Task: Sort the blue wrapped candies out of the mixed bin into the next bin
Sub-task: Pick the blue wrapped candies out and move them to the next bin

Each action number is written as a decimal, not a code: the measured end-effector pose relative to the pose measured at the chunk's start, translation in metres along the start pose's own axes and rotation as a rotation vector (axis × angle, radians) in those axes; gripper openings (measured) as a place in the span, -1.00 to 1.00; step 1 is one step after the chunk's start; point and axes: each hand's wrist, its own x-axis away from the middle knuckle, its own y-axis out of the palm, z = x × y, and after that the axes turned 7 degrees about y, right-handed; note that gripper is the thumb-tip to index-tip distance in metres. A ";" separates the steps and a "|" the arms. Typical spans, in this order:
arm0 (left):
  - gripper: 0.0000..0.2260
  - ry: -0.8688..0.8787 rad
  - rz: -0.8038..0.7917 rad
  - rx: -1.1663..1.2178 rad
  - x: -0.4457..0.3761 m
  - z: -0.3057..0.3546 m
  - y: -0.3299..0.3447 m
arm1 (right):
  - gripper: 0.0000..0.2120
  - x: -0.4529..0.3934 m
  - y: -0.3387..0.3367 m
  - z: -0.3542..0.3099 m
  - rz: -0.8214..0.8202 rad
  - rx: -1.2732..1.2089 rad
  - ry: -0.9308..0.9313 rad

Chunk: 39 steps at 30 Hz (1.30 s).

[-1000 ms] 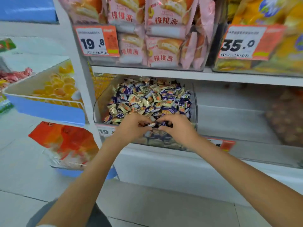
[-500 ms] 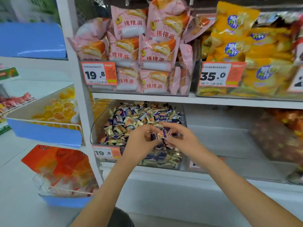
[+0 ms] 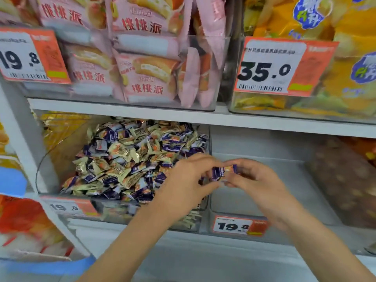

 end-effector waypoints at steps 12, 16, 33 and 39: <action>-0.72 -0.429 -0.251 -0.186 0.046 -0.044 -0.093 | -0.73 0.002 -0.032 0.012 0.278 0.434 -0.228; -0.72 -0.432 -0.315 -0.233 0.052 -0.048 -0.089 | -0.73 0.020 0.021 -0.015 0.039 0.381 -0.435; -0.79 -0.395 -0.155 -0.432 0.061 -0.053 -0.090 | -0.43 -0.028 0.114 -0.009 -0.083 1.069 -0.374; -0.83 -0.439 0.035 -0.400 0.057 -0.051 -0.091 | -0.49 -0.030 0.117 -0.011 -0.022 0.963 -0.346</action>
